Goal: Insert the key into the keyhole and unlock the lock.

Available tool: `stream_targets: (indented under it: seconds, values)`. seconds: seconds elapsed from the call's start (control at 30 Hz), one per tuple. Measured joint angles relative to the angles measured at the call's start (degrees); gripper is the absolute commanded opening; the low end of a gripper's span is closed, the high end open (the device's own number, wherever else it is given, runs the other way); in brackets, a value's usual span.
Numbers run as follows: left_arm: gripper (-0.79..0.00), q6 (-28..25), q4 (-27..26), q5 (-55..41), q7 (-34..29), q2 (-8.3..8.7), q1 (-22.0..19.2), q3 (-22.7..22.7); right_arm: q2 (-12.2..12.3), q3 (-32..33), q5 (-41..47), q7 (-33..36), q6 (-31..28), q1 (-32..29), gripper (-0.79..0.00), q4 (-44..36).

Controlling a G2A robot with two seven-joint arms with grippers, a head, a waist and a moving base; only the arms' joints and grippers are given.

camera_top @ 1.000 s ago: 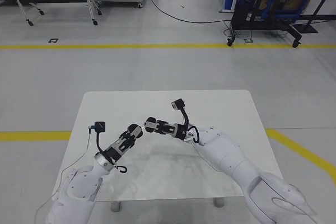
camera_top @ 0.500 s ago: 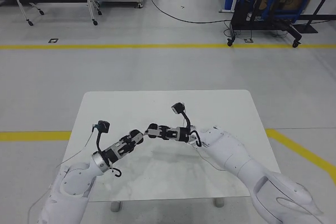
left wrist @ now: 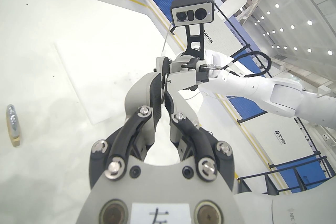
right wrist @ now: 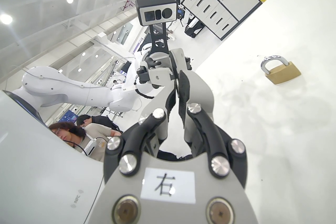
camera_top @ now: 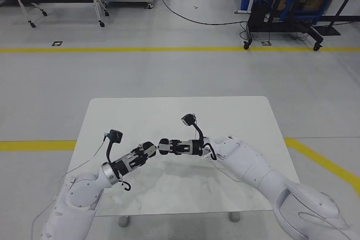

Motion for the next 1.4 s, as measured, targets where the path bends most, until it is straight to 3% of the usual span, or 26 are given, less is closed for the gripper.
stream_targets:
  seconds: [0.13,0.2,0.33,0.53,0.67,0.77,1.07,1.1,1.13,1.17,1.2,1.3,1.4]
  values:
    - [-0.785,0.30,0.05,0.29,0.43,0.11,-0.09,0.17,0.31,-1.21,0.37,-0.23,-0.23,0.23,-0.785,0.14]
    - [0.000,0.82,0.08,0.96,1.23,0.17,-0.15,0.03,0.50,-1.89,0.55,-0.24,-0.24,0.33,-0.785,0.08]
    - [0.000,1.26,-0.32,3.67,3.45,0.31,-0.05,-0.59,0.94,-2.52,0.95,-0.89,-0.91,0.67,-0.785,0.24]
    - [0.000,1.34,-1.83,16.12,8.80,0.94,1.64,-3.75,2.10,-0.36,1.22,-0.97,-0.96,0.20,-0.785,0.18]
    - [0.000,3.75,-3.07,33.07,10.45,1.67,2.75,-5.12,3.05,1.88,0.29,-0.97,-0.96,-0.75,-0.785,-0.51]
    - [0.000,7.19,-2.71,46.52,12.38,1.75,3.22,-2.96,3.64,3.40,-0.51,-0.97,-0.96,-1.61,-0.785,-1.43]
    - [0.000,15.59,0.25,70.46,17.39,1.09,0.38,5.89,4.81,6.39,-2.16,-0.97,-0.96,-3.39,-0.785,-3.78]
    - [-0.089,16.27,0.68,71.24,17.71,0.94,-0.01,6.69,4.93,6.74,-2.33,-0.97,-0.96,-3.49,-0.785,-4.03]
    - [-0.299,16.81,1.11,71.74,17.88,0.82,-0.41,7.35,5.06,7.11,-2.51,-0.97,-0.96,-3.63,-0.785,-4.25]
    - [-0.428,17.27,1.67,72.07,17.94,0.68,-0.89,8.04,5.24,7.59,-2.75,-0.97,-0.96,-3.88,-0.785,-4.53]
    - [-0.489,17.44,2.02,72.16,17.86,0.60,-1.17,8.41,5.36,7.95,-2.91,-0.97,-0.96,-4.10,-0.785,-4.71]
    - [-0.539,17.70,2.65,71.97,17.27,0.44,-1.66,8.90,5.71,9.07,-3.23,-0.97,-0.96,-4.78,-0.785,-4.98]
    - [-0.662,18.03,2.90,71.64,16.93,0.37,-1.85,8.76,5.73,9.18,-3.23,-0.97,-0.96,-4.83,-0.785,-4.97]
